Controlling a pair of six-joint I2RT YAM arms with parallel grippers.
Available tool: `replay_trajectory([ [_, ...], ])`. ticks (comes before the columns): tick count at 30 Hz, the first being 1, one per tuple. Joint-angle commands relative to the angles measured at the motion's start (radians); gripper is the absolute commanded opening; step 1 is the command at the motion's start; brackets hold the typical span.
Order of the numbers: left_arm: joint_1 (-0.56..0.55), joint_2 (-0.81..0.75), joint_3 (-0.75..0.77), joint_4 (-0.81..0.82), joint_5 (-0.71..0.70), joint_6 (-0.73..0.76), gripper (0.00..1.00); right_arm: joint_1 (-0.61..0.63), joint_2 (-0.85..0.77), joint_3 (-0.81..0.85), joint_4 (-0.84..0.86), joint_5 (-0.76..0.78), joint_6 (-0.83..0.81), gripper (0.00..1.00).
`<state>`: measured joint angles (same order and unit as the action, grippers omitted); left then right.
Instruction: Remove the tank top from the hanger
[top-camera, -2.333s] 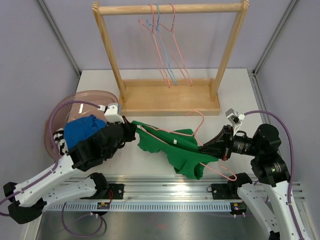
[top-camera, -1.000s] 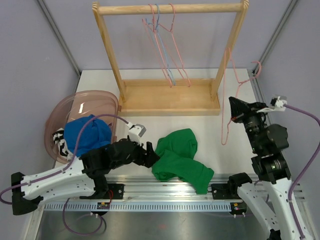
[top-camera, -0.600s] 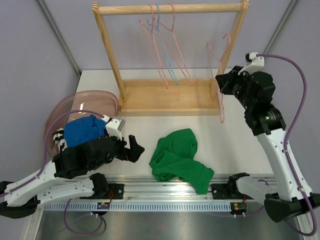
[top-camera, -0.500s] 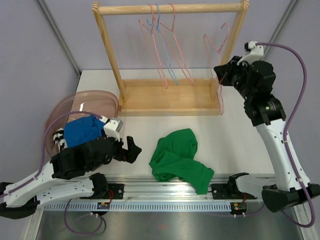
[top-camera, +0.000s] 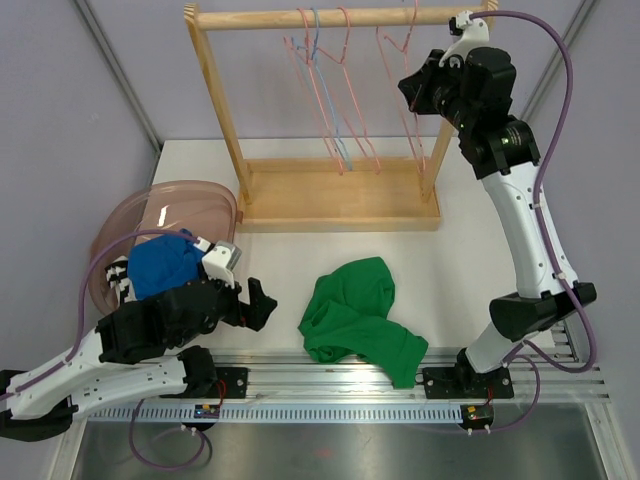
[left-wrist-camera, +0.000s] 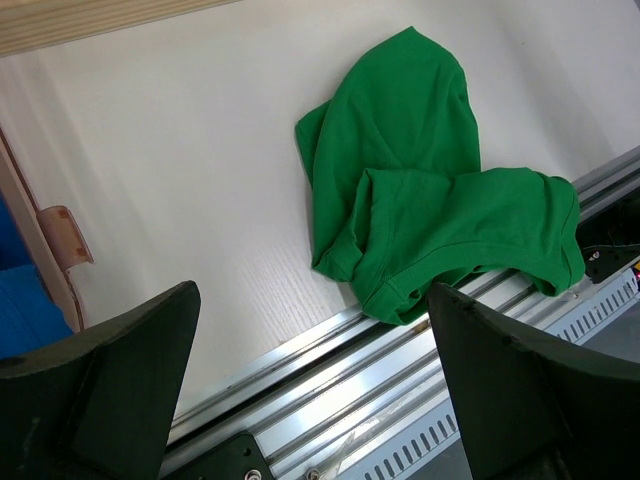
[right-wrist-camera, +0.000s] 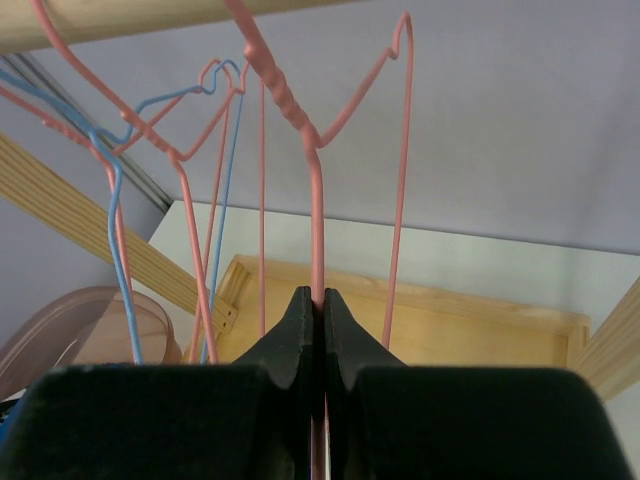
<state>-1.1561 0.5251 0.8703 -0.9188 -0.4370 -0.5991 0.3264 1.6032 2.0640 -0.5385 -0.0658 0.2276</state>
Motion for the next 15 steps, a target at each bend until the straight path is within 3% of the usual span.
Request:
replay_trajectory([
  [1,-0.005,-0.011,-0.005,0.043,-0.028,0.009,0.99,0.005,0.065,0.157,-0.037,0.041,-0.042,0.0],
  [8,-0.008,0.001,-0.014,0.049,-0.016,0.002,0.99,0.003,0.138,0.251,-0.107,0.032,-0.047,0.0],
  [12,-0.008,0.004,-0.011,0.049,-0.017,0.005,0.99,0.0,0.115,0.193,-0.084,0.027,-0.036,0.19],
  [13,-0.008,0.004,-0.008,0.049,-0.017,0.007,0.99,-0.003,0.11,0.185,-0.083,0.029,-0.036,0.31],
  [15,-0.008,0.006,-0.007,0.047,-0.025,0.005,0.99,-0.004,0.098,0.192,-0.097,0.035,-0.036,0.42],
])
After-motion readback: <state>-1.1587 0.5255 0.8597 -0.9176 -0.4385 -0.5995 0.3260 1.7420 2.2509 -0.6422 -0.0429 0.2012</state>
